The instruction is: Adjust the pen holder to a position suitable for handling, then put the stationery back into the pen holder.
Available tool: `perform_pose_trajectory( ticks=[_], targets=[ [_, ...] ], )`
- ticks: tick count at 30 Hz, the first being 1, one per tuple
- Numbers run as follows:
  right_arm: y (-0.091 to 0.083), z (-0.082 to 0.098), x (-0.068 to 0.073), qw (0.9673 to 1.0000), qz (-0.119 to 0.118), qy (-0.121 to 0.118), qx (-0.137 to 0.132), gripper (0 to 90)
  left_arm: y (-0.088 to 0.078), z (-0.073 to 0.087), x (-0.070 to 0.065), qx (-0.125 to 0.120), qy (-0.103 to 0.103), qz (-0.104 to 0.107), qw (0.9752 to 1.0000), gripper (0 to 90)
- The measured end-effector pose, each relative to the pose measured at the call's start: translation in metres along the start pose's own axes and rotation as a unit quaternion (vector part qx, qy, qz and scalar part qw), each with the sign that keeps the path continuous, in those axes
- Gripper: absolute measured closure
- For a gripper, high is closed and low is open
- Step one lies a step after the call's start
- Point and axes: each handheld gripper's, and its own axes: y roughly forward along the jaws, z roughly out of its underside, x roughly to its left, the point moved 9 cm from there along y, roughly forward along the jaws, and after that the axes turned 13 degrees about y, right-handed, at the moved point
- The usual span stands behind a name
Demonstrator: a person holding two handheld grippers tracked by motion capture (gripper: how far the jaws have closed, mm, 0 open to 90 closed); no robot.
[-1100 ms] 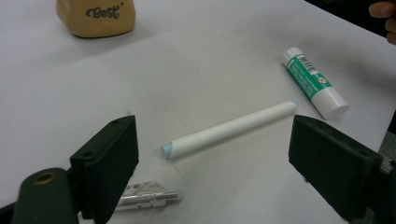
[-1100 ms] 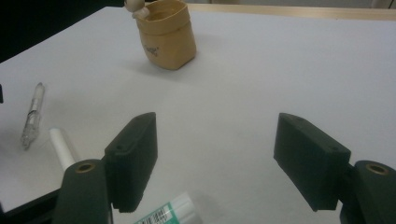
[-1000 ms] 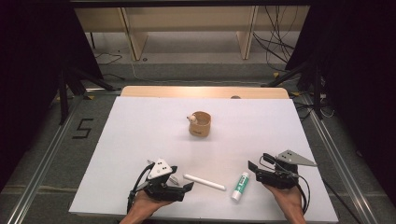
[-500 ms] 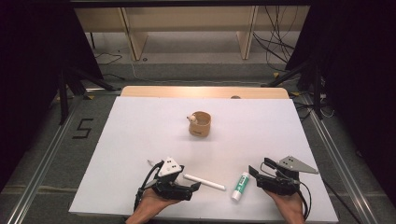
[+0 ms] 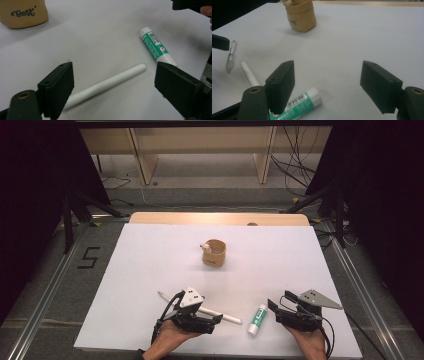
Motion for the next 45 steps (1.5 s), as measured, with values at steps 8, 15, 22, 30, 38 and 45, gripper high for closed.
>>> perform_pose_trajectory(
  ticks=[8, 15, 22, 30, 38, 45],
  targets=[
    [0.000, 0.001, -0.001, 1.0000, 0.004, -0.003, 0.002, 28.6, 0.006, -0.007, -0.003, 0.005, 0.004, -0.002, 1.0000, 15.5],
    [-0.002, 0.001, -0.003, 1.0000, 0.007, -0.001, 0.000, 28.4, 0.013, -0.009, -0.011, 0.010, 0.001, -0.001, 0.9999, 15.5],
    [-0.005, 0.000, -0.004, 0.9999, 0.011, -0.002, -0.003, 28.4, 0.024, -0.018, -0.029, 0.010, 0.013, 0.011, 0.9998, 15.5],
    [-0.004, 0.002, -0.005, 0.9999, 0.011, 0.000, -0.001, 28.5, 0.039, -0.026, -0.046, 0.015, 0.022, 0.028, 0.9993, 15.7],
    [-0.004, 0.001, -0.005, 0.9999, 0.013, -0.002, -0.002, 28.5, 0.057, -0.028, -0.067, 0.030, 0.037, 0.044, 0.9979, 15.6],
    [-0.005, 0.002, -0.006, 0.9999, 0.013, 0.002, -0.001, 28.5, 0.072, -0.031, -0.085, 0.044, 0.045, 0.058, 0.9963, 15.7]
  ],
)
